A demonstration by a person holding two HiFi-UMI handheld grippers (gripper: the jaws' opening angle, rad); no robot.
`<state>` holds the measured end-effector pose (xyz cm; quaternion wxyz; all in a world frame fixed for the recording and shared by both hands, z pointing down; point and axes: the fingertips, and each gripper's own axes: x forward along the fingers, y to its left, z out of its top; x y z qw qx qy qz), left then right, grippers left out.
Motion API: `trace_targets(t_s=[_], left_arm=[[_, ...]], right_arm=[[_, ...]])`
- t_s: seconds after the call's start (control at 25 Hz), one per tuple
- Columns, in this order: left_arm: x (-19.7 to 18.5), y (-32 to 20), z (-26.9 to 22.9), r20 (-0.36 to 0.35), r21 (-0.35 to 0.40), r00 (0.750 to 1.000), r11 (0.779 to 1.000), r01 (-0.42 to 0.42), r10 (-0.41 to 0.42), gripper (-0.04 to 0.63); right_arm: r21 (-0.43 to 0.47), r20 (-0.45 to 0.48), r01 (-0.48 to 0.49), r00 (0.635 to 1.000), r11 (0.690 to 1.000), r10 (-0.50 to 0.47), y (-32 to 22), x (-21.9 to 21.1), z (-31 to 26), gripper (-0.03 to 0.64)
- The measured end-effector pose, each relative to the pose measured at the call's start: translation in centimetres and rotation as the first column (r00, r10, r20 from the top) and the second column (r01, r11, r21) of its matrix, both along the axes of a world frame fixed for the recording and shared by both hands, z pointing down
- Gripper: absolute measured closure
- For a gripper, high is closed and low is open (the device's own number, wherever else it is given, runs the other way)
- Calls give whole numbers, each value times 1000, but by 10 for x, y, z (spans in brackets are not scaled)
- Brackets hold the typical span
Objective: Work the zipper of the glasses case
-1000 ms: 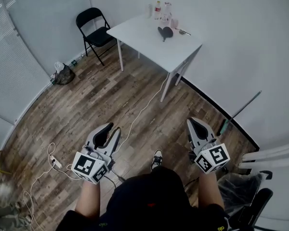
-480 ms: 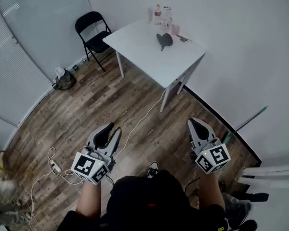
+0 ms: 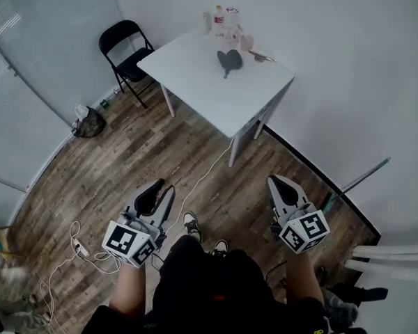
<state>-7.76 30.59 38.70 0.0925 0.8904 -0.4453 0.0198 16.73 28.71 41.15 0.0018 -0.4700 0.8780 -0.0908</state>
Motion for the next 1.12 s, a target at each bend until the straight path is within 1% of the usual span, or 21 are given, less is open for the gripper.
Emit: trace_targets(t_s=[0.24, 0.48, 0.68, 0.88, 1.0, 1.12], left_arm=[[6, -59, 15, -15, -8, 999, 1000, -29, 29, 474], [-3, -141, 23, -28, -18, 998, 998, -63, 63, 474], [-28, -217, 26, -15, -35, 996, 995, -89, 88, 474], [-64, -295, 26, -34, -45, 994, 993, -110, 108, 474], [-80, -334, 27, -43, -52, 990, 989, -139, 137, 474], [-88, -365, 30, -33, -55, 985, 984, -172, 171, 474]], right_arm=[[-6, -25, -29, 999, 1000, 29, -46, 7, 8, 597], [-16, -46, -47, 998, 999, 46, -125, -6, 9, 595], [-19, -51, -54, 997, 998, 53, -197, -38, 6, 597], [-31, -62, -73, 996, 997, 71, -266, -75, 3, 596], [-19, -68, -96, 993, 995, 94, -298, -92, -6, 595], [-16, -74, -116, 991, 993, 115, -320, -102, -10, 595]])
